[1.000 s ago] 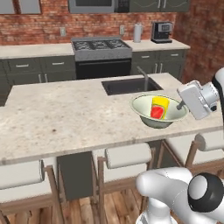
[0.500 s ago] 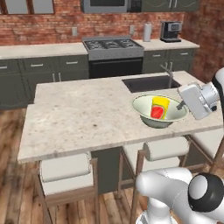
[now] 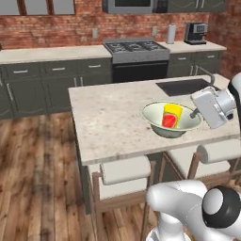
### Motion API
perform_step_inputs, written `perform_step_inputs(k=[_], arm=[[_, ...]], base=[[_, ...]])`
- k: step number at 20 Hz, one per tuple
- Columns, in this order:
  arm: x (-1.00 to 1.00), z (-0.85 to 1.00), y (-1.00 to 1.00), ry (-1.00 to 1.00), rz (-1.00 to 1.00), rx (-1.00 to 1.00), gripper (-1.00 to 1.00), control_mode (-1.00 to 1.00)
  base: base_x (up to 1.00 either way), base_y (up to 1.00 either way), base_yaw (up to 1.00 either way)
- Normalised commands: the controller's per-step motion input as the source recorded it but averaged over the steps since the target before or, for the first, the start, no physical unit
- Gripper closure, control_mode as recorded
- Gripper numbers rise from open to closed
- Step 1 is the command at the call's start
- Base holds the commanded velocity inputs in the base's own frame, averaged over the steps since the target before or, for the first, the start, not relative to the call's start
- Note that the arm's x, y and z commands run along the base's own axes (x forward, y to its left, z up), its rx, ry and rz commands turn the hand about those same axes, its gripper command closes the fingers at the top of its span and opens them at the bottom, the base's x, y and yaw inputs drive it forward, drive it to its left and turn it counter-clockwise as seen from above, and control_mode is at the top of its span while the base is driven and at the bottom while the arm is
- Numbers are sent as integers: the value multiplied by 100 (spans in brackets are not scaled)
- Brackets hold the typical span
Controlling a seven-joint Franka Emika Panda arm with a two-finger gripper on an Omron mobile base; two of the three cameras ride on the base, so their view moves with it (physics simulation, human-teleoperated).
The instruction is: Place the cup inside the bowl on the dining table and move the bowl to any counter.
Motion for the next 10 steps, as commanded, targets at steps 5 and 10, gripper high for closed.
perform_step_inputs(k=[5,10], arm=[[0,0,0,0,0,0,100,100],[0,0,0,0,0,0,100,100]], base=[[0,81,-4],[0,84,-5]])
